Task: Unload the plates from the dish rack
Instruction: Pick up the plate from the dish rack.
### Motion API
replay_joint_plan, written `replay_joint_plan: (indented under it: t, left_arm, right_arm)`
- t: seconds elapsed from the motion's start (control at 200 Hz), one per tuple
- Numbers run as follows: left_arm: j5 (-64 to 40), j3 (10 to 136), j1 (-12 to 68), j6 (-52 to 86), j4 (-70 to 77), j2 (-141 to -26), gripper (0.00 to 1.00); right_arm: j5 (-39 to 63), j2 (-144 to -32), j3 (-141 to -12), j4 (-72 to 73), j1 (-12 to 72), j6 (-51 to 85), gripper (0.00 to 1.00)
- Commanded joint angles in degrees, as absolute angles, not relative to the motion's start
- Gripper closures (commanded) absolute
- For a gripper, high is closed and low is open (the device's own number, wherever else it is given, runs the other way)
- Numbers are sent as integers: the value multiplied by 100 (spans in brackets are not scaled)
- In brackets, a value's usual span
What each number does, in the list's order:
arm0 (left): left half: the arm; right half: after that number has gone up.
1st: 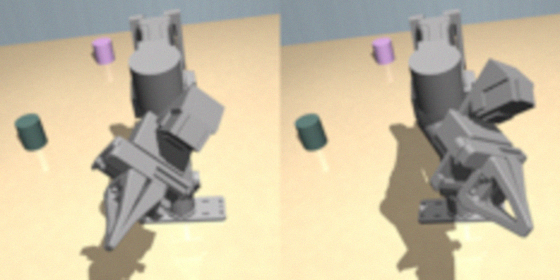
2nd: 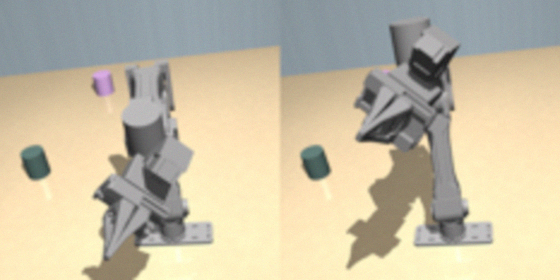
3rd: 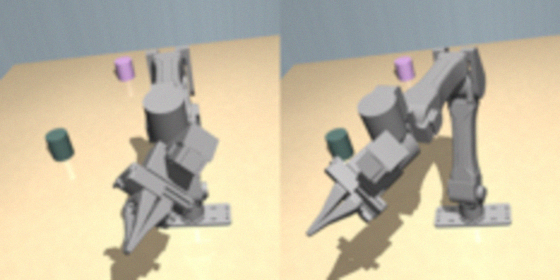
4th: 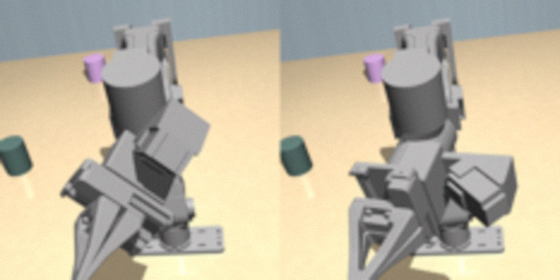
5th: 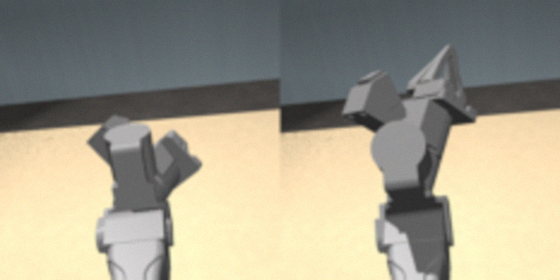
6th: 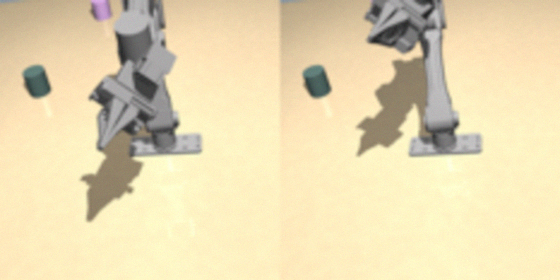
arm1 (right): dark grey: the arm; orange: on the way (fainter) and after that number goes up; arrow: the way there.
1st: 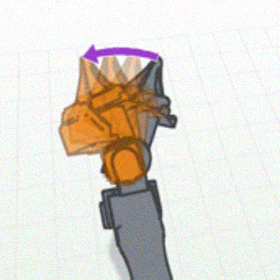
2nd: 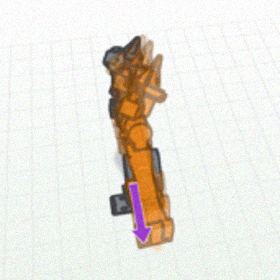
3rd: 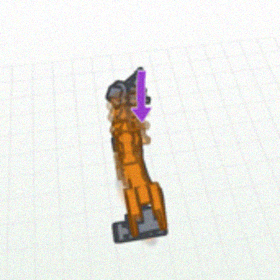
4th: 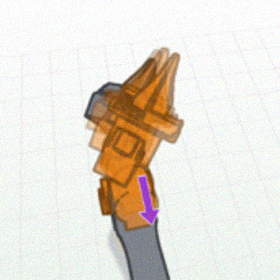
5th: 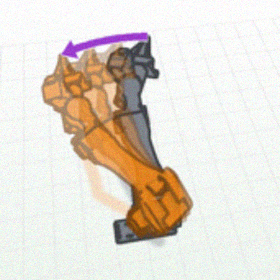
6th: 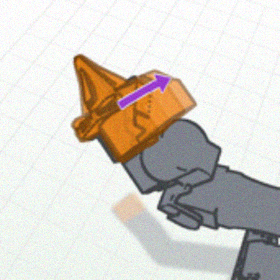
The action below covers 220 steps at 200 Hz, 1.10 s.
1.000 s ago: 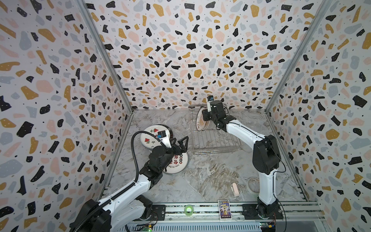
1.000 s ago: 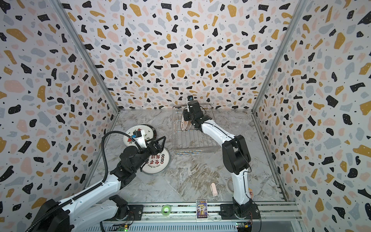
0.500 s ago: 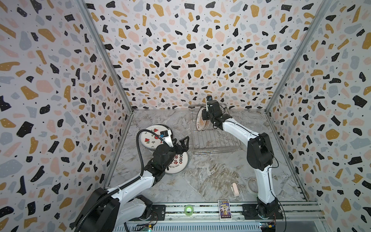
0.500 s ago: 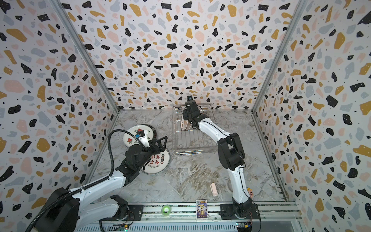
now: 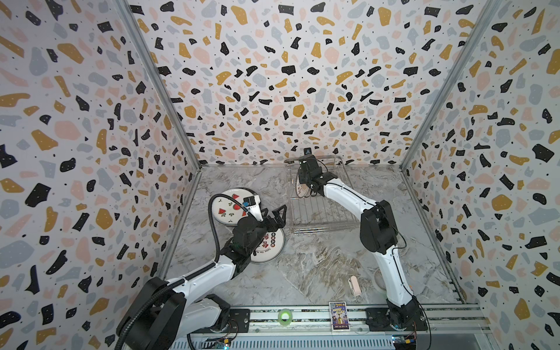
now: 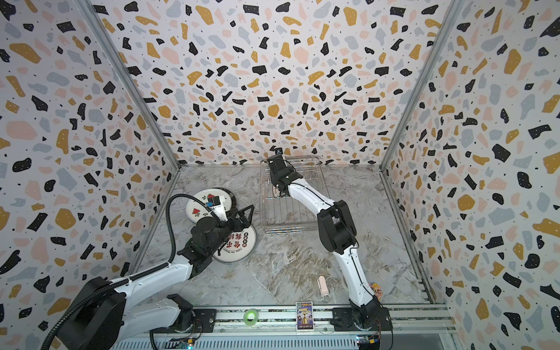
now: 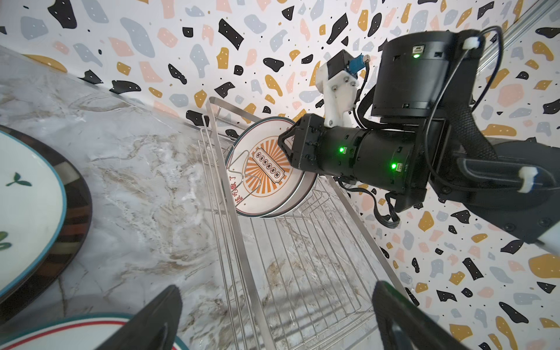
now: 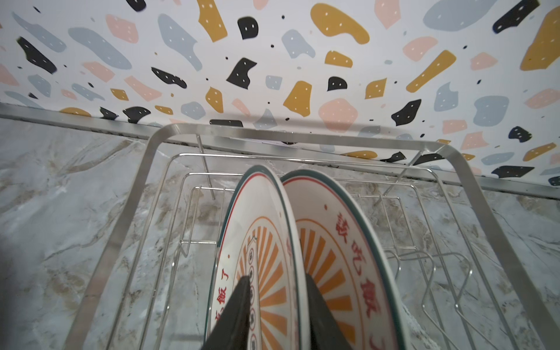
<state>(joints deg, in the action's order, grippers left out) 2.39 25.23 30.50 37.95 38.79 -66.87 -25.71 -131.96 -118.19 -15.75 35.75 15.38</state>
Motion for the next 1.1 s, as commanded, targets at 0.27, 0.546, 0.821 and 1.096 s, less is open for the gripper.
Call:
replay_joint_plan:
  t: [0.27,0.546,0.821,1.096]
  left_arm:
    - [182,2522,3076,3851,4288,-6546,0]
    - [207,2540,3076,3862,4272,-6485,0]
    - [270,2505,3076,3861,4271,-6468,0]
    - [282,2462,3077,3910,4304,-6478,0]
  right_arm:
    - [-2888,-13386,-12231,-2201,3604,1939,74]
    - [-3483,-13603,-12642,-2430,3709,1929,80]
    - [-3744,-13512,-12633,-2342,3821,1747,84]
    - [-4022,-13123,-12409,-2032,3911,1396,87]
